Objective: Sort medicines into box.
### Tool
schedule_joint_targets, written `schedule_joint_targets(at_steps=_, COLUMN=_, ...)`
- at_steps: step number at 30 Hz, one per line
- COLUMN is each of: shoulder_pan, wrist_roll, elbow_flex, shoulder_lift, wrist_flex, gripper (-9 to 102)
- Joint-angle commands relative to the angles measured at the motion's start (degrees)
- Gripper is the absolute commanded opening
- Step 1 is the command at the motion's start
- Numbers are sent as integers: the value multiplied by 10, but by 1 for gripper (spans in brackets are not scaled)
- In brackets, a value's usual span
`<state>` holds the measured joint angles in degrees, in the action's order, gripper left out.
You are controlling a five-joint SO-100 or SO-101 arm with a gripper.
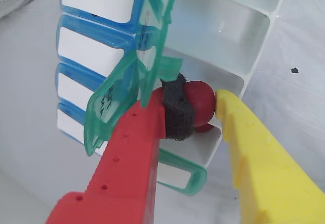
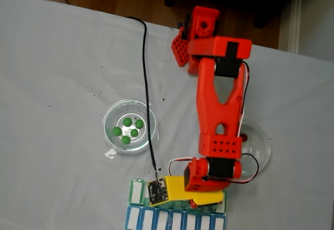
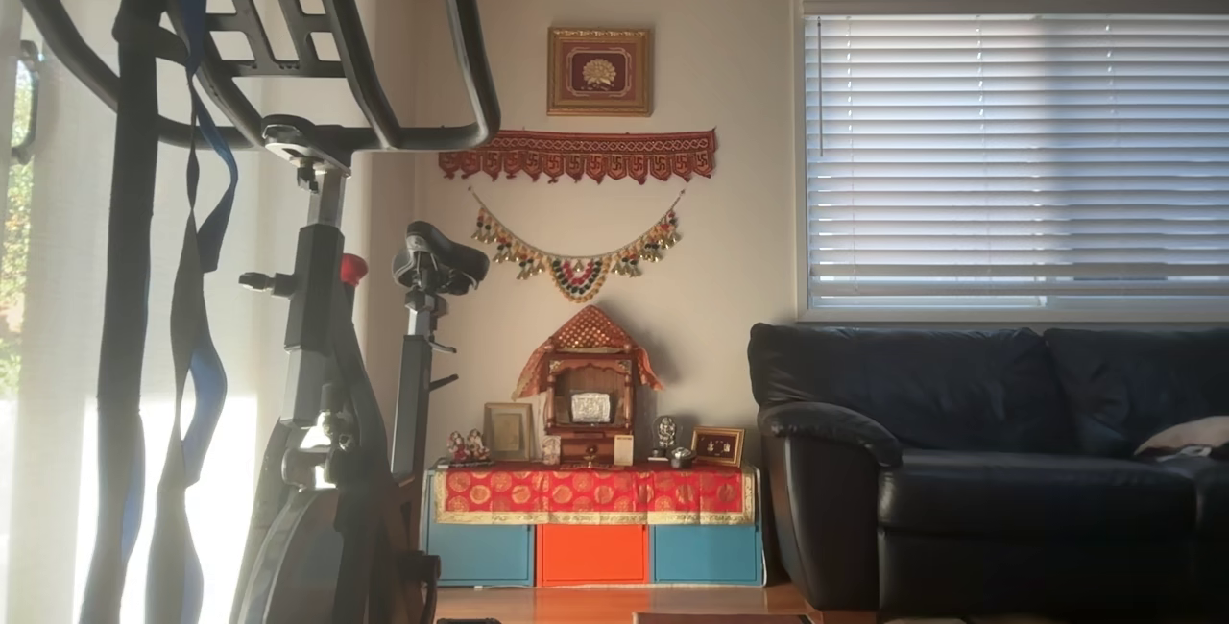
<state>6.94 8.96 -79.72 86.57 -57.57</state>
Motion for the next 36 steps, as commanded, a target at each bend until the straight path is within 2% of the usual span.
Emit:
schedule_joint_targets(at_steps=1, shoulder_pan=11, wrist_roll=11, elbow_flex=28, shoulder_lift=13, wrist_flex=7, gripper=2)
schedule_joint_targets(at_steps=13, shoulder_pan=9, wrist_roll=24, elbow_flex=53, shoulder_lift=11, wrist_flex=-41, gripper=27)
schedule_joint_targets(at_steps=36, shoulder_pan=4, wrist_roll=21, elbow_flex=54, shoulder_lift=44, wrist_flex=-72, gripper=25)
